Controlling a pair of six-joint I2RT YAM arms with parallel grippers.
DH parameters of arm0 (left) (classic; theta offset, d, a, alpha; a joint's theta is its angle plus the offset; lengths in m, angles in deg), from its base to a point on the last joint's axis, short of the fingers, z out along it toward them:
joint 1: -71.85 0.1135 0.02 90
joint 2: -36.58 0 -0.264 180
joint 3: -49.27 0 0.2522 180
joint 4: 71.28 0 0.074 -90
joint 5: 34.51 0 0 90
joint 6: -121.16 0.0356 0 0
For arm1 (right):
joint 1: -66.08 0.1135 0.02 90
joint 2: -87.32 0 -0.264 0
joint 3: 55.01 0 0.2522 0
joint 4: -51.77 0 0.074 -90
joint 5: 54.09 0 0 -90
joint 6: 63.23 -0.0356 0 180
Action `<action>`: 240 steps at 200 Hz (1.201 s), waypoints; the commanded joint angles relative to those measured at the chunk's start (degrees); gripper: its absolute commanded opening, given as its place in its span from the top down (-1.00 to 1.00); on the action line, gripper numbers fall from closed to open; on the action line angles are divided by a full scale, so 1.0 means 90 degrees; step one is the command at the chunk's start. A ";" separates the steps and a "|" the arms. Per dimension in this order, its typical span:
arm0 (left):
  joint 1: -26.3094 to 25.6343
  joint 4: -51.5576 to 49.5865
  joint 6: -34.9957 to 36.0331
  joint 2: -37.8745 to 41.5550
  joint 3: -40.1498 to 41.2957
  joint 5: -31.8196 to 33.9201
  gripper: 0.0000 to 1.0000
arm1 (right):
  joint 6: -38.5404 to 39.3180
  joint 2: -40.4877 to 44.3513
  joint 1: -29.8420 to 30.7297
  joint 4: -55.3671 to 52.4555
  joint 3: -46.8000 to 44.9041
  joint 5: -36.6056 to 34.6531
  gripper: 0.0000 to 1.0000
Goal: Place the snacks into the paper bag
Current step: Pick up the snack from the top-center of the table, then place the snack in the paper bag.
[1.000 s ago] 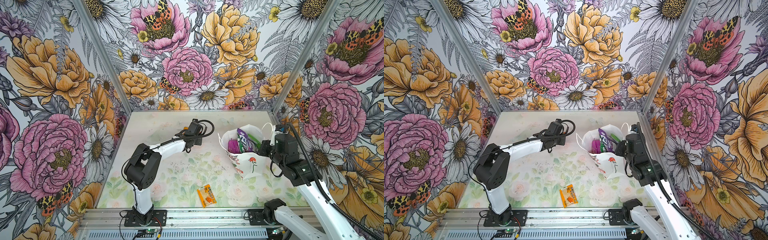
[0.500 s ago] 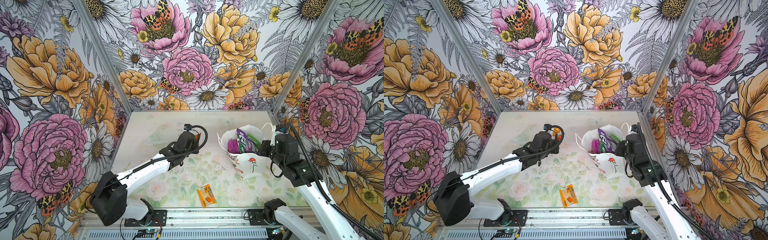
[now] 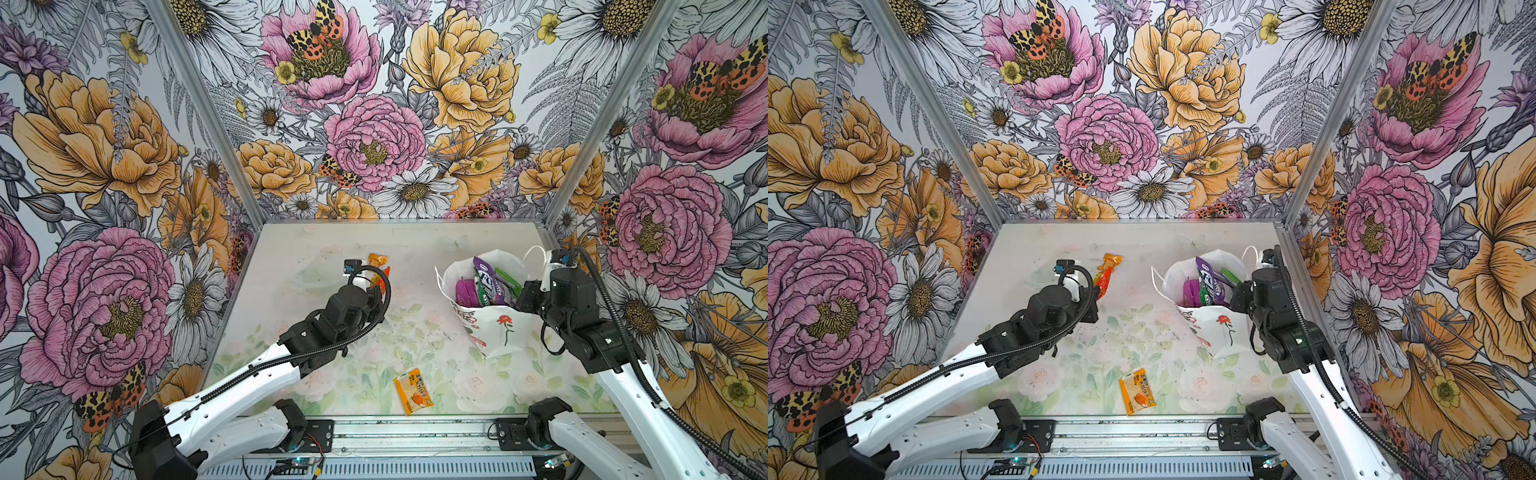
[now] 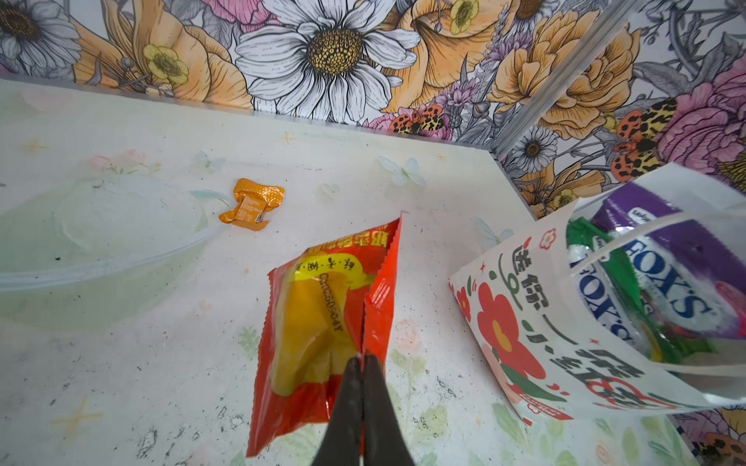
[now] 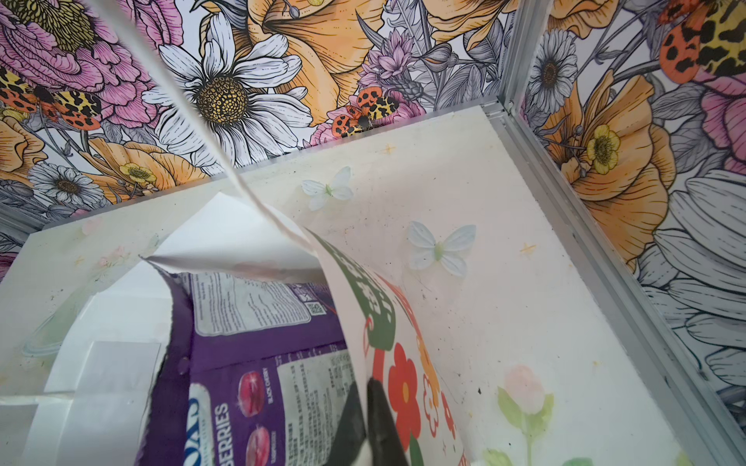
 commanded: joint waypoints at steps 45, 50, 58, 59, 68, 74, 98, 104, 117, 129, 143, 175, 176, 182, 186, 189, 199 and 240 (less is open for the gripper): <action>-0.0799 -0.0607 0.0673 -0.0071 -0.1460 0.0591 1.00 | -0.0073 0.0099 -0.0044 0.0363 0.0004 -0.0007 1.00; -0.0880 -0.0621 0.0750 -0.0105 -0.1558 0.0665 1.00 | -0.0081 0.0101 -0.0043 0.0363 0.0003 -0.0009 1.00; -0.1025 -0.0625 0.0851 -0.0172 -0.1688 0.0788 1.00 | -0.0071 0.0101 -0.0041 0.0363 0.0004 -0.0007 1.00; -0.1044 -0.0624 0.0866 -0.0182 -0.1715 0.0802 1.00 | -0.0072 0.0100 -0.0041 0.0358 0.0003 -0.0009 1.00; -0.1154 -0.0639 0.0963 -0.0250 -0.1877 0.0917 1.00 | -0.0071 0.0108 -0.0046 0.0363 0.0003 -0.0011 1.00; -0.1234 -0.0649 0.1029 -0.0293 -0.1971 0.0973 1.00 | -0.0073 0.0105 -0.0044 0.0363 0.0003 -0.0005 1.00; -0.1468 -0.0657 0.1243 -0.0441 -0.2331 0.1122 1.00 | -0.0068 0.0109 -0.0046 0.0363 0.0004 0.0007 1.00; -0.1513 -0.0656 0.1284 -0.0479 -0.2423 0.1137 1.00 | -0.0077 0.0109 -0.0048 0.0363 0.0003 0.0008 1.00; -0.1650 -0.0649 0.1402 -0.0572 -0.2625 0.1210 1.00 | -0.0075 0.0109 -0.0043 0.0364 0.0003 0.0017 1.00; -0.1782 -0.0637 0.1528 -0.0687 -0.2851 0.1272 1.00 | -0.0074 0.0117 -0.0045 0.0363 0.0003 0.0007 1.00; -0.1955 -0.0643 0.1687 -0.0870 -0.3110 0.1354 1.00 | -0.0076 0.0108 -0.0050 0.0363 0.0000 0.0010 1.00; -0.2217 -0.0761 0.1961 -0.1486 -0.3795 0.1385 1.00 | -0.0078 0.0118 -0.0042 0.0363 0.0009 0.0010 1.00; -0.2231 -0.0760 0.1968 -0.1513 -0.3818 0.1379 1.00 | -0.0081 0.0123 -0.0041 0.0363 0.0011 0.0009 1.00; -0.2260 -0.0783 0.2025 -0.1663 -0.3955 0.1338 1.00 | -0.0074 0.0119 -0.0041 0.0363 0.0010 0.0014 1.00; -0.2287 -0.0807 0.2060 -0.1766 -0.4049 0.1300 1.00 | -0.0075 0.0120 -0.0041 0.0363 0.0003 0.0012 1.00; -0.2298 -0.0836 0.2078 -0.1843 -0.4118 0.1281 1.00 | -0.0073 0.0111 -0.0046 0.0363 0.0004 0.0015 1.00; -0.2349 -0.0929 0.2103 -0.2086 -0.4362 0.1231 1.00 | -0.0077 0.0124 -0.0048 0.0363 0.0008 0.0013 1.00; -0.2388 -0.1025 0.1921 -0.3057 -0.4983 0.0752 1.00 | -0.0066 0.0152 -0.0041 0.0363 0.0008 0.0024 1.00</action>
